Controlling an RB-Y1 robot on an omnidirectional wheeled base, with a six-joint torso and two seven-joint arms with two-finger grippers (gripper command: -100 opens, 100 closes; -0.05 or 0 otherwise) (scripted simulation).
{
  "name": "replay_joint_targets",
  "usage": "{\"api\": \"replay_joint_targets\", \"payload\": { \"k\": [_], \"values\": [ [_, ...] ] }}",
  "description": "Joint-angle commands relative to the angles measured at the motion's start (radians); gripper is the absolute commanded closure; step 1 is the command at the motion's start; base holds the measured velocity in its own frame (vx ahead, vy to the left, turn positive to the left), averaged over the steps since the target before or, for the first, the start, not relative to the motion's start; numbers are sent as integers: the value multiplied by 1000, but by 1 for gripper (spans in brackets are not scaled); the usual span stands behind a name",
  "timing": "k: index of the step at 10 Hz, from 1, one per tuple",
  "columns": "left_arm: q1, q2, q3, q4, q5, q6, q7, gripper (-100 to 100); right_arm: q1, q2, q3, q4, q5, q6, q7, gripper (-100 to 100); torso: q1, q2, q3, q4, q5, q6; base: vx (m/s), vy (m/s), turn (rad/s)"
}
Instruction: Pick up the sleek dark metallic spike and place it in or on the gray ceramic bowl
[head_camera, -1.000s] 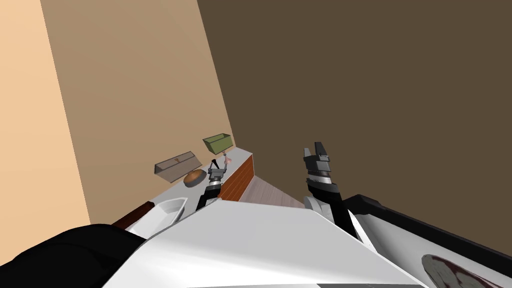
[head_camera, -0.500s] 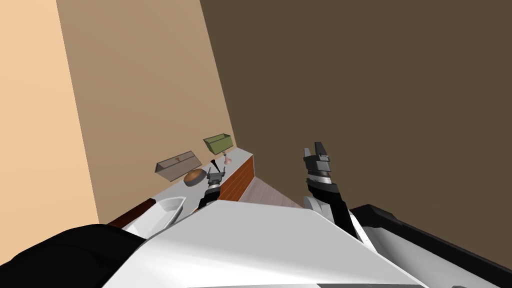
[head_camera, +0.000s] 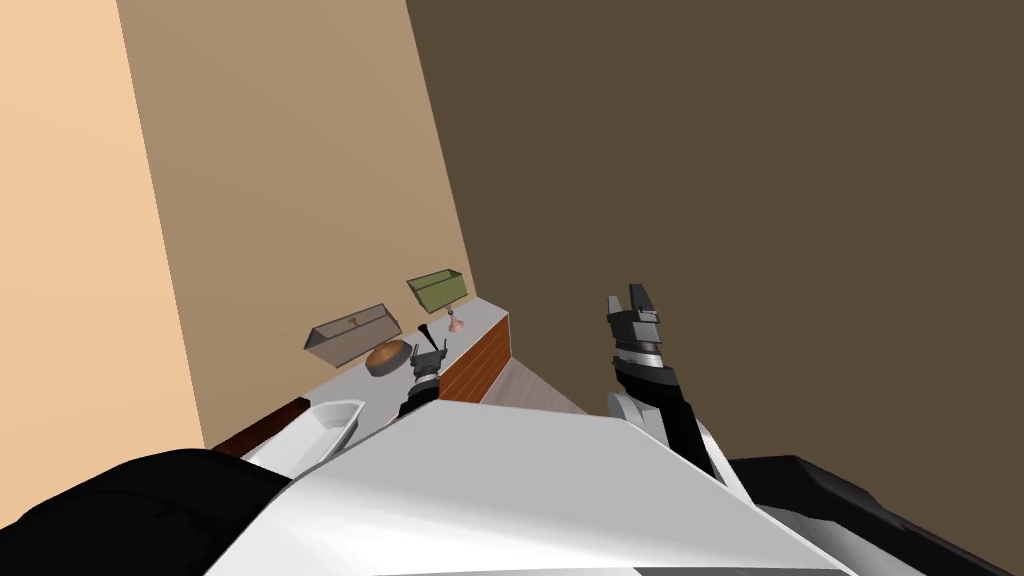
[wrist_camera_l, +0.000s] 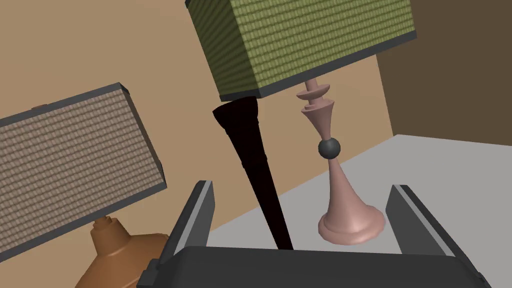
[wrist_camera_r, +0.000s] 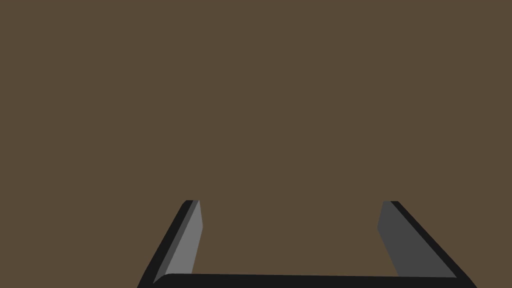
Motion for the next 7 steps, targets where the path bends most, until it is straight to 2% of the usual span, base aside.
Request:
{"api": "replay_joint_targets", "payload": {
  "k": [1,3,5,7],
  "values": [
    [-11,-1,9,44,24,-22,35,-100,0,0,0,0,0,0,0,0,0,0,0,0,0,0,123,-16,101],
    [-22,-13,18,84,48,-42,64,-100,0,0,0,0,0,0,0,0,1,-1,-1,0,0,0,122,10,102],
    [-40,-58,35,150,85,-77,110,-100,0,0,0,0,0,0,0,0,2,-2,-1,0,1,0,167,21,166],
    [-47,-93,41,174,100,-90,127,-100,0,0,0,0,0,0,0,0,1,-4,-3,-1,0,0,146,-5,89]
  ]
}}
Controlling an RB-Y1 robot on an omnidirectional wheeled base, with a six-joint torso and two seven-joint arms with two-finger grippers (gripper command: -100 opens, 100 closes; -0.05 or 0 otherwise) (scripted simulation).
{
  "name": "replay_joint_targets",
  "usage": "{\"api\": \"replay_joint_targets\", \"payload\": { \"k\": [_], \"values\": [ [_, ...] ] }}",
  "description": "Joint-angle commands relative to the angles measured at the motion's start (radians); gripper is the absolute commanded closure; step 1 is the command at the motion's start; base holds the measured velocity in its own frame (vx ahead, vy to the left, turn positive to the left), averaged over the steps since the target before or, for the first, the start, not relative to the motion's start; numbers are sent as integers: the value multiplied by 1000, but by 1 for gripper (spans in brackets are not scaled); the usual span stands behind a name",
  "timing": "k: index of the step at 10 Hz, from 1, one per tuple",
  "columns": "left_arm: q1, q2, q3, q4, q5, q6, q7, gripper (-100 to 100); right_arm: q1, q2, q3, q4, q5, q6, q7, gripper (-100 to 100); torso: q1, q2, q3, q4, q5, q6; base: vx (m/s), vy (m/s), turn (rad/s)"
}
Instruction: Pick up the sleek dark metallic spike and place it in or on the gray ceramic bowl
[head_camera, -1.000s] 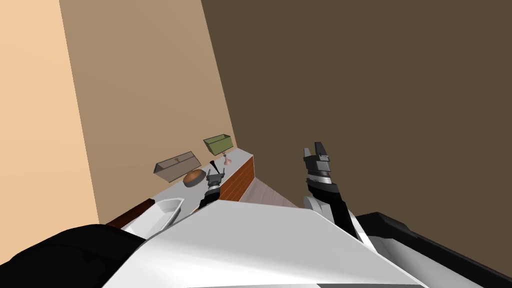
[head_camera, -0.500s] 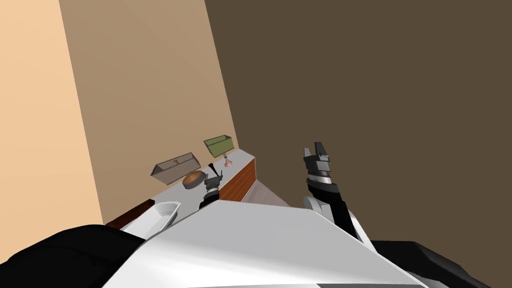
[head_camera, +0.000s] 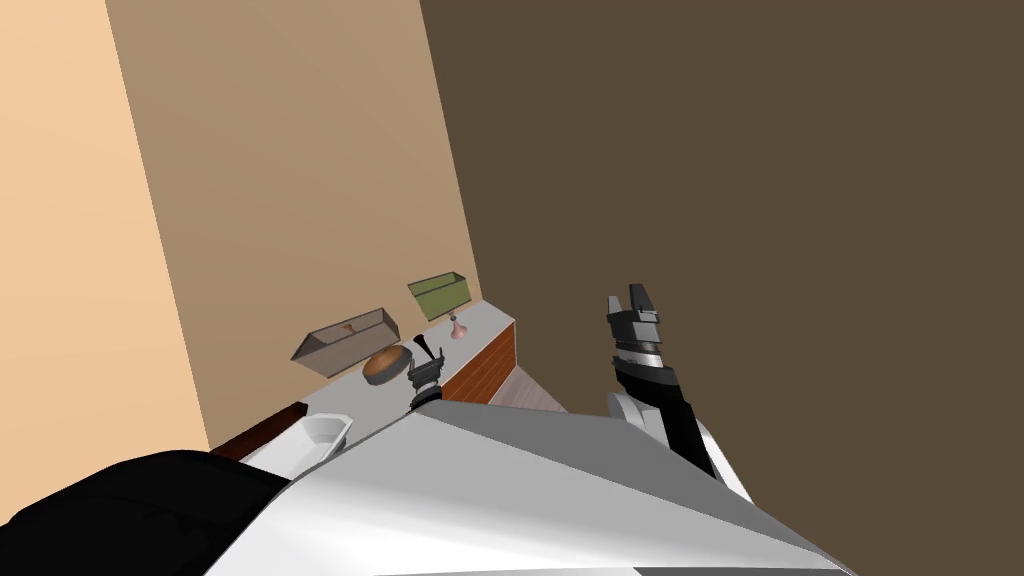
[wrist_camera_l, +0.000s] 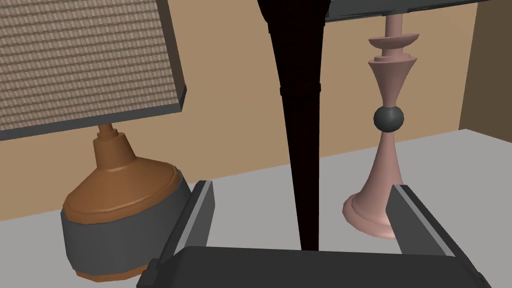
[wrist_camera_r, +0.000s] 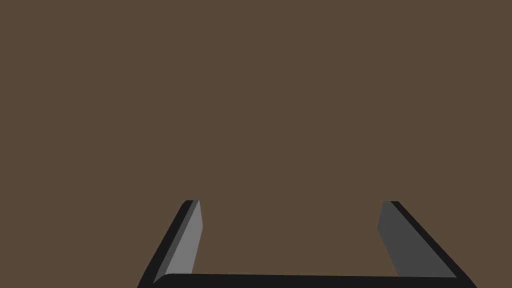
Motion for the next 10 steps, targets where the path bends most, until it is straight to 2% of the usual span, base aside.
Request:
{"api": "replay_joint_targets", "payload": {
  "k": [1,4,5,6,7,8,9,10],
  "values": [
    [-4,-33,6,19,11,-11,15,-100,0,0,0,0,0,0,0,0,0,0,0,0,0,0,59,7,64],
    [-8,-104,12,38,23,-21,28,-100,0,0,0,0,0,0,0,0,1,7,4,2,0,0,27,14,42],
    [-3,-92,9,28,20,-19,24,-100,0,0,0,0,0,0,0,0,1,7,4,2,0,0,9,4,5],
    [-3,-95,9,29,20,-19,24,0,0,0,0,0,0,0,0,0,1,8,5,2,0,0,0,0,0],
    [-7,-93,20,1,28,12,7,-100,0,0,0,0,0,0,0,0,1,9,5,2,0,0,44,33,48],
    [-6,-92,15,18,24,-8,19,-100,0,0,0,0,0,0,0,0,3,7,4,2,0,0,29,21,8],
    [-7,-91,16,17,25,-4,18,100,0,0,0,0,0,0,0,0,2,7,4,2,0,0,0,0,0],
    [-7,-91,16,17,25,-4,18,100,0,0,0,0,0,0,0,0,1,8,5,2,0,0,0,0,0]
  ]
}}
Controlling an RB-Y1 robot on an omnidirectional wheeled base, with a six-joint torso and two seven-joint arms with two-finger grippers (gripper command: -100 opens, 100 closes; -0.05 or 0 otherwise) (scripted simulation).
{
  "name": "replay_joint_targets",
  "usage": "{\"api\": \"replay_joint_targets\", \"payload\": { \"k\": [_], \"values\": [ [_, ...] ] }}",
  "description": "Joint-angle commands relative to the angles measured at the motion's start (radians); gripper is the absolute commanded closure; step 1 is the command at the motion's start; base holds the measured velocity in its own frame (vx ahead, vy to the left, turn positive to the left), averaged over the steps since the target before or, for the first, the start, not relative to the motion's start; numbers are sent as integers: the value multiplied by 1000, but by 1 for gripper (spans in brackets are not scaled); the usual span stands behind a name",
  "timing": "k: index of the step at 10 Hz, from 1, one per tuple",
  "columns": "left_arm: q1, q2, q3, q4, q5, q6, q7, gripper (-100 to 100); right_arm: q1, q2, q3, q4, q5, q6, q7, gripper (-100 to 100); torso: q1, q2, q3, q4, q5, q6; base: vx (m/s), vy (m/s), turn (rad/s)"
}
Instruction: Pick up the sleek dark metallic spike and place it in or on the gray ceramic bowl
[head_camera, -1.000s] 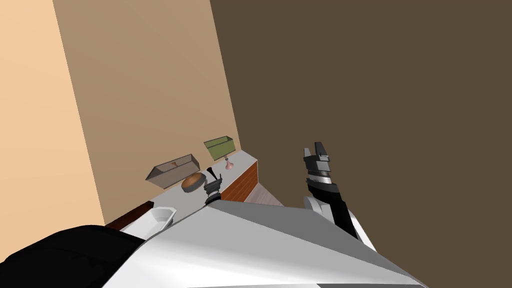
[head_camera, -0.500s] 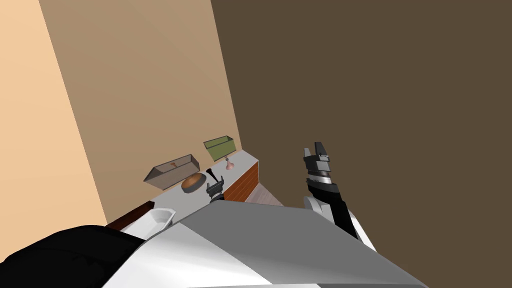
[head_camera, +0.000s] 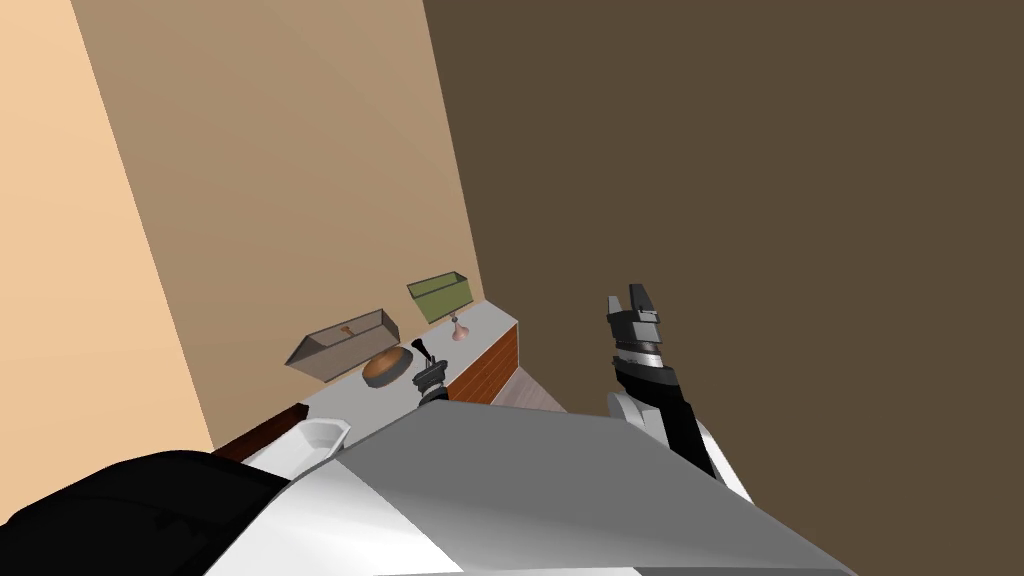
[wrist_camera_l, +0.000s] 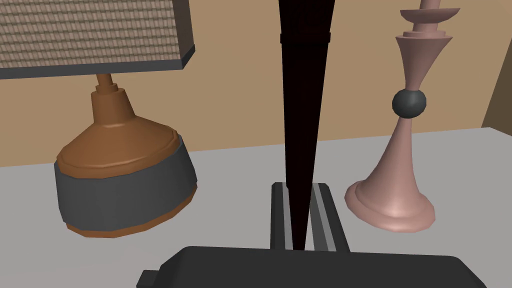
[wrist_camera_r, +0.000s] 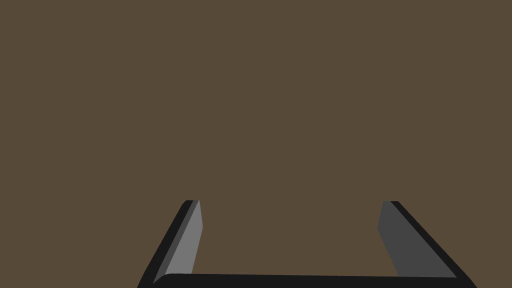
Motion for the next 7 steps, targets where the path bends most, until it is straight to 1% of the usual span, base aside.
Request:
{"api": "replay_joint_targets", "payload": {
  "k": [1,3,4,5,6,7],
  "values": [
    [0,0,0,0,0,0,0,100,0,0,0,0,0,0,0,0,0,0,0,0,0,0,0,0,0],
    [0,0,0,0,0,0,0,100,0,0,0,0,0,0,0,0,0,0,0,0,0,0,0,0,0],
    [0,0,0,0,0,0,0,0,0,0,0,0,0,0,0,0,0,0,0,0,0,0,0,0,0],
    [0,0,0,0,0,0,0,100,0,0,0,0,0,0,0,0,0,0,0,0,0,0,0,0,0],
    [0,0,0,0,0,0,0,0,0,0,0,0,0,0,0,0,0,0,0,0,0,0,0,0,0],
    [3,34,-2,-7,3,11,-3,100,0,0,0,0,0,0,0,0,0,0,0,0,0,0,-51,-38,-5]
  ]
}}
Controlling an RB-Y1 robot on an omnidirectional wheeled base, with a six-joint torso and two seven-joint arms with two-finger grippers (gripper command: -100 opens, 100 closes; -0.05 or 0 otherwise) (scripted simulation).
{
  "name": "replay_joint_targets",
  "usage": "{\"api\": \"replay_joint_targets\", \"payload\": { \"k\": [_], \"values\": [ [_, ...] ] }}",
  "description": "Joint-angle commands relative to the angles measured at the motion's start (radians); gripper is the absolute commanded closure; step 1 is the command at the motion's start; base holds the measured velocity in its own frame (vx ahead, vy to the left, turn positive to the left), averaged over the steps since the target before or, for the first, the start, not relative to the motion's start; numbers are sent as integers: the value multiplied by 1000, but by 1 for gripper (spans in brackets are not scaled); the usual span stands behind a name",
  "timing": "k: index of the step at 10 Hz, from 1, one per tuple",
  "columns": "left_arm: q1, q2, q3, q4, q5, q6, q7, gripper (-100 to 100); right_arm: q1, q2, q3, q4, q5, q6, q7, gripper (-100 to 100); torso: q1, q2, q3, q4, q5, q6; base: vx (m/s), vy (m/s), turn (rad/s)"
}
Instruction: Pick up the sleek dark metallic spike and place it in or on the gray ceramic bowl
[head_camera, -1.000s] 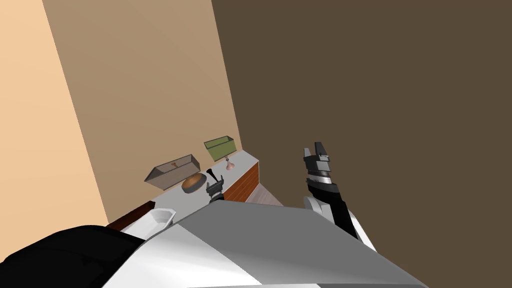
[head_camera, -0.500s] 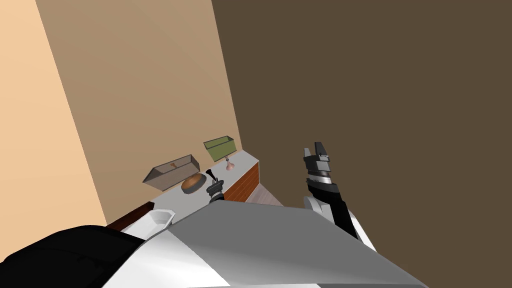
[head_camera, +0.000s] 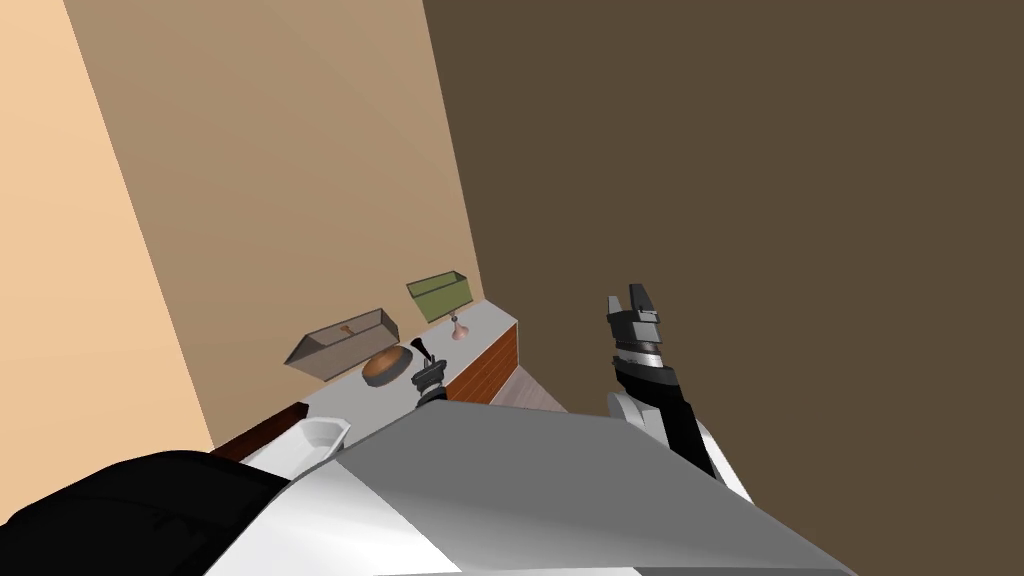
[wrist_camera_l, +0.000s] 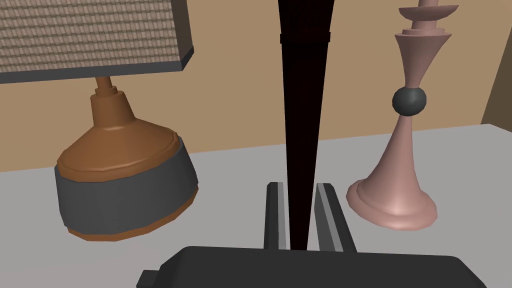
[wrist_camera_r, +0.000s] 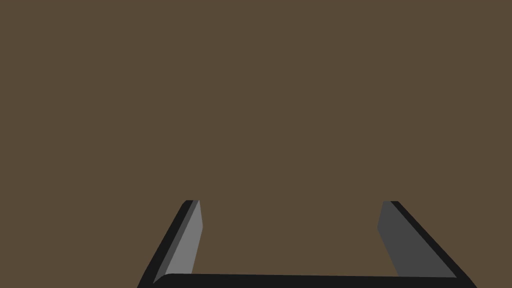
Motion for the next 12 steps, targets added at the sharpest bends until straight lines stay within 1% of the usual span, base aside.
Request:
{"api": "replay_joint_targets", "payload": {
  "k": [1,3,5,7,9,11,12],
  "values": [
    [6,29,-2,-12,3,14,-6,100,0,0,0,0,0,0,0,0,0,0,0,0,0,0,-88,-71,5],
    [22,76,0,-36,15,49,-16,100,0,0,0,0,0,0,0,0,-6,7,4,1,-1,0,-186,-119,31],
    [38,96,5,-60,27,78,-24,100,0,0,0,0,0,0,0,0,-4,14,8,2,-1,-1,-245,-46,40],
    [62,110,14,-95,42,114,-32,100,0,0,0,0,0,0,0,0,-2,18,10,2,-1,-2,-272,-36,53],
    [85,118,24,-129,56,140,-35,100,0,0,0,0,0,0,0,0,-3,18,10,2,-1,-1,-246,-46,43],
    [105,120,37,-163,67,152,-31,100,0,0,0,0,0,0,0,0,0,13,7,2,-2,-1,-163,29,23],
    [115,123,44,-179,71,153,-26,100,0,0,0,0,0,0,0,0,3,9,5,2,-1,-1,-86,94,13]
  ]
}}
